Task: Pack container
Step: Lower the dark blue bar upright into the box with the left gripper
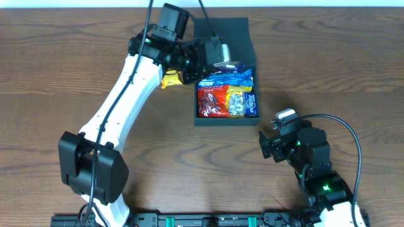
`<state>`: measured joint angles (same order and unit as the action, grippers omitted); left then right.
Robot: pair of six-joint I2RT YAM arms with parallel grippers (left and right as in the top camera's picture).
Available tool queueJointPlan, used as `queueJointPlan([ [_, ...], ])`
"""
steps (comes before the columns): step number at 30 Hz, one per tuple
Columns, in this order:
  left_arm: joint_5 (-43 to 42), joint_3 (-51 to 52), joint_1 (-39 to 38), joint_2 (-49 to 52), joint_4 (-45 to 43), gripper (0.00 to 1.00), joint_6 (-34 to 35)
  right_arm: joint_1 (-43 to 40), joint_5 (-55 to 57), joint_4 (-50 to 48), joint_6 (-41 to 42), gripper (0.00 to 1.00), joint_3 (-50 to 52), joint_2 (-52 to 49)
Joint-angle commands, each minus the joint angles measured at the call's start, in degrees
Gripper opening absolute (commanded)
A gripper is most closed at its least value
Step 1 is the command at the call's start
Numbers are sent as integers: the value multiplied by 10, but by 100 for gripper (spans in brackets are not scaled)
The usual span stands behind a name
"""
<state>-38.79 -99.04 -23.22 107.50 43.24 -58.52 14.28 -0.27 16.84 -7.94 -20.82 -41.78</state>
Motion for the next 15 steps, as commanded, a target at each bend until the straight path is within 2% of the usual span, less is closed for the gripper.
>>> queueJointPlan([
  [1,-3,-15,-5,28,-16,6,11,-7,-2,-1,6,99,2,1],
  [6,15,-21,-4,72,-47,6,55,-7,-2,-1,6,99,2,2],
  [15,-95,-87,-6,166,-64,6,141,-7,-2,-1,6,99,2,1],
])
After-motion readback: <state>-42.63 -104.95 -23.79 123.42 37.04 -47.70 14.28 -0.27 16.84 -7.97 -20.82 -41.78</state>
